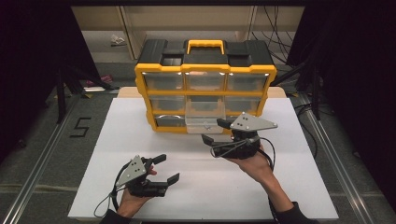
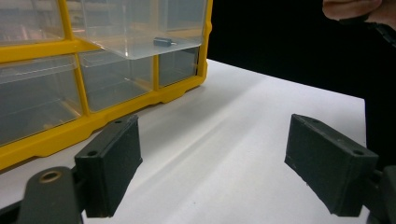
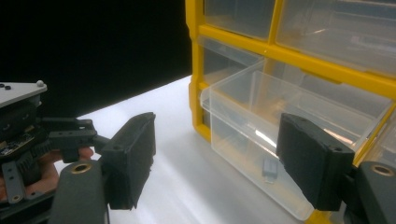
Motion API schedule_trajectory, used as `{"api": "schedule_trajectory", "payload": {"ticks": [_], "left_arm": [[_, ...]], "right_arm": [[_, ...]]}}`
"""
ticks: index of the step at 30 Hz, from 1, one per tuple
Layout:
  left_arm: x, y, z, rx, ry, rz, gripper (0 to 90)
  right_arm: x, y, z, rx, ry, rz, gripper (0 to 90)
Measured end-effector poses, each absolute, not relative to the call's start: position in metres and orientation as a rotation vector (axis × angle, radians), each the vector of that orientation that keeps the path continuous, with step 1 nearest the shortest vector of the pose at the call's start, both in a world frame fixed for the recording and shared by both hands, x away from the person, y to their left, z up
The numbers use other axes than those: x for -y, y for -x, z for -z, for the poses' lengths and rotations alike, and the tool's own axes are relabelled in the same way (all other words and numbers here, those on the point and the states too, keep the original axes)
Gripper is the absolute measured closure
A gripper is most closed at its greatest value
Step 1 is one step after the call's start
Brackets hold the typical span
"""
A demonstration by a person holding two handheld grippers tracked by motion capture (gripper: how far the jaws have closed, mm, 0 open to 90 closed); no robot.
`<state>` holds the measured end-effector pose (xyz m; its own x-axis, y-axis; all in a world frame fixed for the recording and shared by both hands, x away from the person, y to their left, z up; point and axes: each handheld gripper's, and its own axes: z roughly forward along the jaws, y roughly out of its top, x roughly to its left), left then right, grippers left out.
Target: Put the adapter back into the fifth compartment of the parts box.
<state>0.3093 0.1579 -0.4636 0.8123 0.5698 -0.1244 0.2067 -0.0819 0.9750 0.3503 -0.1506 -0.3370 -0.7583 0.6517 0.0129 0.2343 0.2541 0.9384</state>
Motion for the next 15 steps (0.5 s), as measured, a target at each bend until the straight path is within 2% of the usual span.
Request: {"api": "schedule_trajectory", "payload": {"ticks": [15], "left_arm": [[-0.158, -0.308, 0.463, -0.610, -1.653, -0.335, 17.7]], "right_arm": [[0.149, -0.346, 0.356, -2.178, -0.794, -1.491, 28.9]]}}
